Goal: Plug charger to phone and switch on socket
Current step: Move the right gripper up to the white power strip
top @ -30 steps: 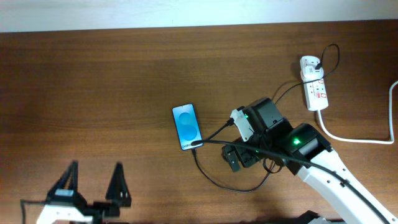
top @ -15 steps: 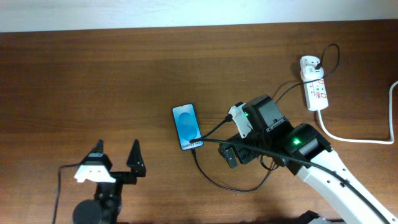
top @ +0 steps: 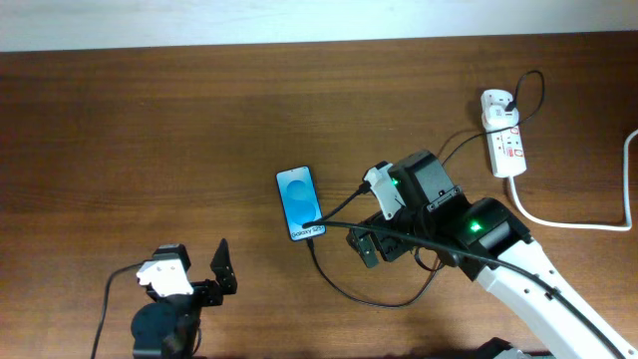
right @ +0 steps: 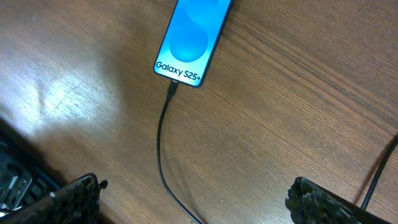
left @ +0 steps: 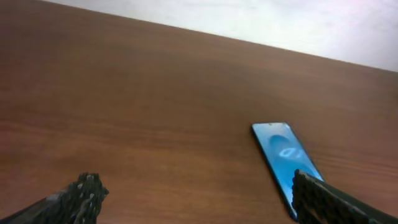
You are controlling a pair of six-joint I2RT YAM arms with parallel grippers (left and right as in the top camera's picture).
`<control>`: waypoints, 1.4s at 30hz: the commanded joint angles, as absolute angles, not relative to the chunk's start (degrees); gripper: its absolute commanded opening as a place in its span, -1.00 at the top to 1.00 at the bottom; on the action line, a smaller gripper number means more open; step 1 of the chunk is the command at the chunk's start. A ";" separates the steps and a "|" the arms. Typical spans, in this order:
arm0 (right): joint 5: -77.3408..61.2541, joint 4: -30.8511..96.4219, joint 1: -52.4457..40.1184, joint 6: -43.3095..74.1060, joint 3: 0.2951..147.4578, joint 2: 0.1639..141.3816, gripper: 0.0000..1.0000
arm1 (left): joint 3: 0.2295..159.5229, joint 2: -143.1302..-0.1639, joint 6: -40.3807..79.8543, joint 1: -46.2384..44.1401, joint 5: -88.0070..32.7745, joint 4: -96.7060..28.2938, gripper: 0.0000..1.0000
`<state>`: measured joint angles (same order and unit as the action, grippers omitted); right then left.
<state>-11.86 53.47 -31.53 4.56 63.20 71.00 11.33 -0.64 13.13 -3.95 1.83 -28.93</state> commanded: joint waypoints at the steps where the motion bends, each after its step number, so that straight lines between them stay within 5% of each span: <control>1: -12.23 52.40 -31.42 4.95 62.98 70.89 -0.96 | 10.55 -0.45 13.47 -3.60 4.86 -25.65 -0.98; 12: -12.23 51.57 -31.42 4.95 62.98 70.89 -0.97 | 3.27 -0.67 13.43 -3.60 4.23 -3.95 -0.99; 21: -12.23 51.29 -31.42 4.99 62.98 70.87 -0.98 | 2.76 -0.69 13.45 -3.60 3.86 -9.50 -0.98; 23: -12.23 51.31 -31.42 7.27 63.00 70.87 -0.75 | 2.76 -0.69 13.45 -3.60 3.88 -9.50 -0.98; 25: -12.23 51.29 -31.42 10.39 63.00 70.87 -0.19 | 2.76 -0.69 13.45 -3.60 3.88 -9.47 -0.98; 31: -12.21 52.77 -31.42 13.19 65.73 70.74 0.92 | 2.76 -0.69 13.45 -3.60 3.88 -9.50 -0.98; 42: 1.83 70.74 -31.35 31.62 82.00 68.29 0.92 | 2.76 -0.69 13.45 -3.60 3.88 -9.50 -0.98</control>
<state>-5.28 68.18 -31.53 23.51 78.32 70.17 3.20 -0.80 13.13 -3.95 3.86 -9.65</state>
